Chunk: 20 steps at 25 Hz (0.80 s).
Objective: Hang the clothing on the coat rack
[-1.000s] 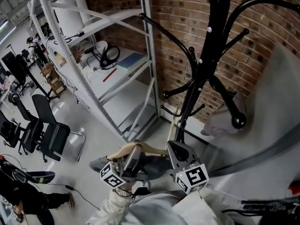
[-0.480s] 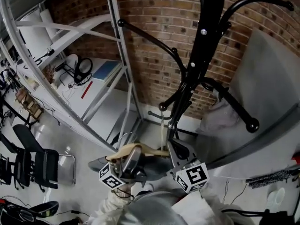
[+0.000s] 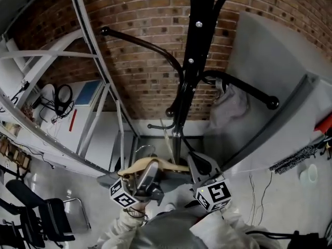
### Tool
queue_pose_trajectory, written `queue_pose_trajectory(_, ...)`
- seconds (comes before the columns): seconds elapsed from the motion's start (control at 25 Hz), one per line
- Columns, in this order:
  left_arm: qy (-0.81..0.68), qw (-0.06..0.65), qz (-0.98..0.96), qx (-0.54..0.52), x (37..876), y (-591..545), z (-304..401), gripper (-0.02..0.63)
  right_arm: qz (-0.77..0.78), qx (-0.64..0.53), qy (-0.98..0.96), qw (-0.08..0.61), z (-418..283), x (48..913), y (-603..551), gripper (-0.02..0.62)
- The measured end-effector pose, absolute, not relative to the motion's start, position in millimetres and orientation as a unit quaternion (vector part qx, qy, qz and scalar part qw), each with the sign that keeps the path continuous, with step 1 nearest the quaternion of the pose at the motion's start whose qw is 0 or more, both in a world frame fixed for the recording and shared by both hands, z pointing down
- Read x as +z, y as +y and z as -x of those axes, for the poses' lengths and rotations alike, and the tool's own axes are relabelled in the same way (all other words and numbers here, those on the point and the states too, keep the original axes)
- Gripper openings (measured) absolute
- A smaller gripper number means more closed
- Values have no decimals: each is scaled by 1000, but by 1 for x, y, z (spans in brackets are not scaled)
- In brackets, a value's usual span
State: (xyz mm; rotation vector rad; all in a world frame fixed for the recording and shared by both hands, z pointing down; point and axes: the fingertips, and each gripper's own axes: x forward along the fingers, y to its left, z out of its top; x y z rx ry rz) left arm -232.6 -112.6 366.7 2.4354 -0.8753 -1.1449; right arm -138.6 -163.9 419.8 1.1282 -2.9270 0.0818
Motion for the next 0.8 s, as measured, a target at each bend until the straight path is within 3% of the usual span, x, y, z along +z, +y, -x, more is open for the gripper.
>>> queue_pose_trajectory(0.8, -204, 186, -878, -390, 350, -122, 187, 100, -478, 21, -878, -7, 73, 410, -147, 25)
